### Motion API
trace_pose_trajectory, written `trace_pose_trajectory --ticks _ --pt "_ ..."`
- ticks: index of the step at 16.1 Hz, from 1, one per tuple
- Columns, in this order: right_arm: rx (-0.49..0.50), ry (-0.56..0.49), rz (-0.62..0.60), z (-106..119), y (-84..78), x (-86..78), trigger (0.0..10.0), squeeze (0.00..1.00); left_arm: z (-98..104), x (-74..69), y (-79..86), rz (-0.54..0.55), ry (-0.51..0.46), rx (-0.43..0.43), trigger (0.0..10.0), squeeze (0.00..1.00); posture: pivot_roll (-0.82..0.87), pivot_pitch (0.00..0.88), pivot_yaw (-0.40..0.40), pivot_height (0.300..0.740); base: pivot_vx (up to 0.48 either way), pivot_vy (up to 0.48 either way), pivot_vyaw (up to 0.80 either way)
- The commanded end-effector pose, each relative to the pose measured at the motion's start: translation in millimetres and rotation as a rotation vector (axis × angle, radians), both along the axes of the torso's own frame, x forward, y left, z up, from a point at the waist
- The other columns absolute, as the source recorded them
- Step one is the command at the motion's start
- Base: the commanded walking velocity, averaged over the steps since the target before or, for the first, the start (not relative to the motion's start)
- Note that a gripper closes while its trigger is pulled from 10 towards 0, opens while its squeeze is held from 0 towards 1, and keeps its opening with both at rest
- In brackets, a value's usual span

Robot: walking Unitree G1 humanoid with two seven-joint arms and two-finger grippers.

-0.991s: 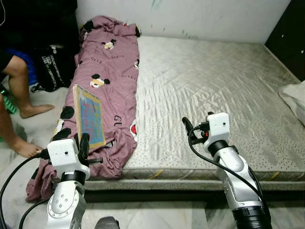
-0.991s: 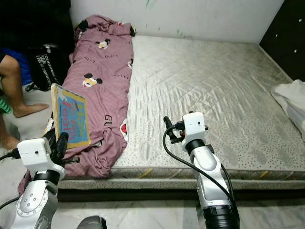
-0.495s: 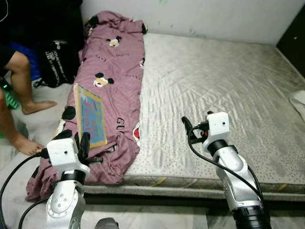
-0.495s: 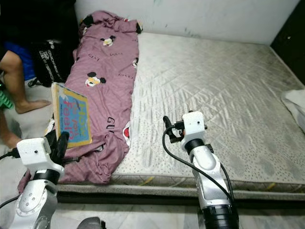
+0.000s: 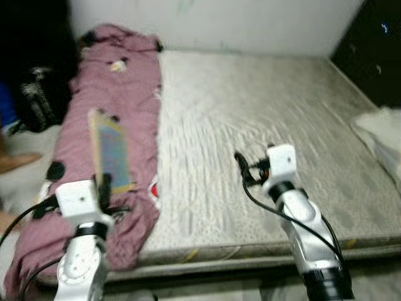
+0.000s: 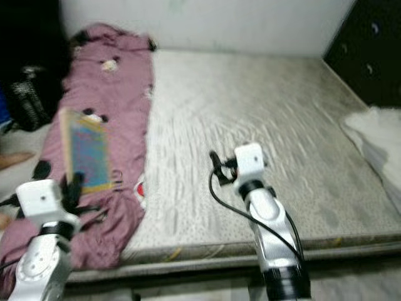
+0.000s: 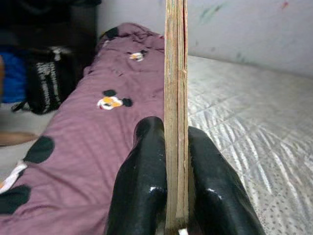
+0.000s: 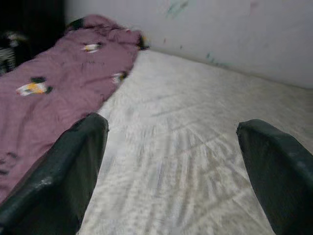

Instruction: Clean up the room

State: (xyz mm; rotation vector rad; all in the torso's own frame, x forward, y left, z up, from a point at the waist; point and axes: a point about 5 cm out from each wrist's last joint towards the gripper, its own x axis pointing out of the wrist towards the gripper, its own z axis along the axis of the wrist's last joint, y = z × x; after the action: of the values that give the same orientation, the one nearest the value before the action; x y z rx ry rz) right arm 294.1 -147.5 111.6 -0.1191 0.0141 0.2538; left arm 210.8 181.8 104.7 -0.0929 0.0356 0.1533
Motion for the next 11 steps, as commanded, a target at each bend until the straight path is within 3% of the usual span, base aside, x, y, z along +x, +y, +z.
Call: trace_pose_trajectory --ticks 1,3,6,11 --pt "-0.016 0.010 -0.034 -2.8 -11.5 -3.4 10.0 0.00 5.6 4.5 -12.2 -0.054 -0.030 -0.013 10.0 0.00 0.05 0.038 -0.076 0.740 0.000 0.000 0.00" --pt "-0.024 -0.001 -0.031 -1.5 -10.6 -2.9 10.0 0.00 6.0 4.9 -13.7 -0.069 -0.034 -0.017 10.0 0.00 0.05 0.038 -0.076 0.740 0.000 -0.137 0.36" --pt "-0.020 0.000 -0.031 -1.6 -10.1 -1.6 10.0 0.00 6.2 6.0 -14.4 -0.068 -0.037 -0.021 10.0 0.00 0.05 0.033 -0.078 0.740 0.000 -0.401 0.63" --pt "-0.016 0.002 -0.027 -1.3 -9.1 0.4 10.0 0.00 6.2 7.5 -15.6 -0.073 -0.041 -0.024 10.0 0.00 0.05 0.024 -0.083 0.740 0.000 -0.428 0.00"
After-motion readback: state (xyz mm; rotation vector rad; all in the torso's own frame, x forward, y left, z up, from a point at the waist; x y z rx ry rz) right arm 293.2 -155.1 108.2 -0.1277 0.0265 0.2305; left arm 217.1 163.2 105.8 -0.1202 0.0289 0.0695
